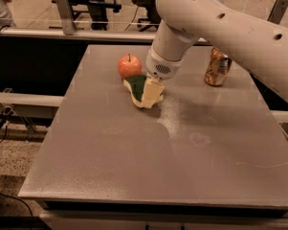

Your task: Move sponge near apple

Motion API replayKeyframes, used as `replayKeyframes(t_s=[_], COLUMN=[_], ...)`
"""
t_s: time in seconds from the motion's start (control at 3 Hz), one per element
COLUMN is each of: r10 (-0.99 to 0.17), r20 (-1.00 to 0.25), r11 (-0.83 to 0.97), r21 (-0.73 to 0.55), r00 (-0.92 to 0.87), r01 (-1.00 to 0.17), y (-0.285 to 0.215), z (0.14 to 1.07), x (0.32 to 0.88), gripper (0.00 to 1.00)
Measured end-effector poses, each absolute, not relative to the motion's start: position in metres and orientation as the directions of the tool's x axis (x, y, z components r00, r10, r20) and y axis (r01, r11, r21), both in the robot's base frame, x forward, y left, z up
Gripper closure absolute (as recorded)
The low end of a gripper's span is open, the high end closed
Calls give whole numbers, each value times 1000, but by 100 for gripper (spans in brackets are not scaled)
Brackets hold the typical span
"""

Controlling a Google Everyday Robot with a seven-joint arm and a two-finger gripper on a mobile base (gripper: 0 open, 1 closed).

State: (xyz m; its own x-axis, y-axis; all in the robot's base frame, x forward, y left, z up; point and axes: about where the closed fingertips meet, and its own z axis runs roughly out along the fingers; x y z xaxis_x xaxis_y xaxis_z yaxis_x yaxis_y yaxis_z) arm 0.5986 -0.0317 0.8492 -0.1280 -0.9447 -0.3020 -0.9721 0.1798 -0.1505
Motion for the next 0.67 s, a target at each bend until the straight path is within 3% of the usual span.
replayKeyframes(t_s=[0.67], r10=[-955], r20=[-274], r11=[154], r21=[-149], r00=[-109], r01=[-977], y=[-42], z=[841], x=[609], gripper=[12])
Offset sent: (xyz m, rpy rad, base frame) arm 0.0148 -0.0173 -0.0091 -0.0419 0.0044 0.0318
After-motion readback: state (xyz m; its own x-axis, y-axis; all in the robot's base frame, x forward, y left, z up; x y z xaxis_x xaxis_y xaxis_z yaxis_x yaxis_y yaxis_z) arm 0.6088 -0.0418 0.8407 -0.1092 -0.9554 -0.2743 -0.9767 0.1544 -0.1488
